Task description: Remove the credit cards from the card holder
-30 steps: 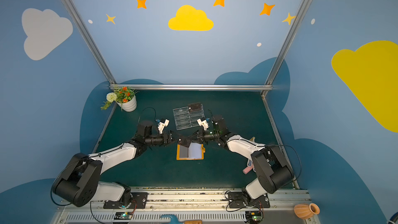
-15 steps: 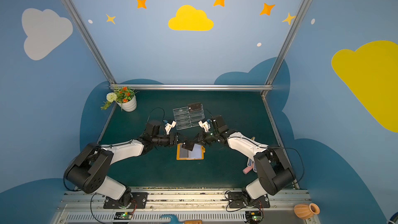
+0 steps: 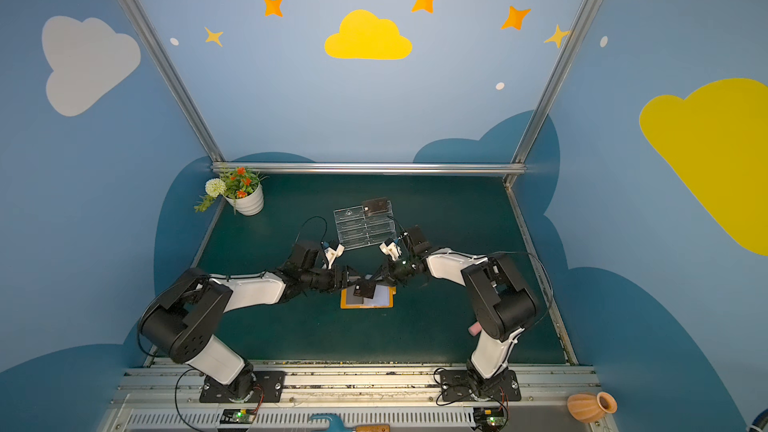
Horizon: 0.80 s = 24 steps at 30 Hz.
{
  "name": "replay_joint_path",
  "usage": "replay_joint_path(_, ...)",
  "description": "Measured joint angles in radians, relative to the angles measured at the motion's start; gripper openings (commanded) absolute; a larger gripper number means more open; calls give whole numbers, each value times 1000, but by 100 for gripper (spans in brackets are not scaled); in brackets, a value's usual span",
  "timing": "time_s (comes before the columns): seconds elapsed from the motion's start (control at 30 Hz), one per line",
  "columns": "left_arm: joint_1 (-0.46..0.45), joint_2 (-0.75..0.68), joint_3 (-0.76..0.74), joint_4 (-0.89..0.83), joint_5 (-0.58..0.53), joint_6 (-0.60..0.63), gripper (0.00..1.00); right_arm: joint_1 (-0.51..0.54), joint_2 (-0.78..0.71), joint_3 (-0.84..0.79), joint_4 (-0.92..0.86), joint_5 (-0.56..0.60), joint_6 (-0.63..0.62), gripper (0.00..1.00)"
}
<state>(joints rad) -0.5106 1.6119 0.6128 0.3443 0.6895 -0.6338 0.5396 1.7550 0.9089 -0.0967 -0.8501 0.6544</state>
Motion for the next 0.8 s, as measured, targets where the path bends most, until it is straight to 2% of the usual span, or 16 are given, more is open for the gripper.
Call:
replay_joint_path(0.3,-29,56,19,21,-18,6,72,-5,67,53,-50,-4,-72,0)
replay_joint_path(0.6,-60,107,1,142,-22,-43,64,-8,89,28,-16,5,-37,35)
replay_joint_path(0.73,-68,109,-25,190,-26,-69,61,-8,82,-18,14,34,16,40)
replay_joint_path(0.8,-74,111,-38,211,-26,-81,60,-8,69,-39,31,43,43,38)
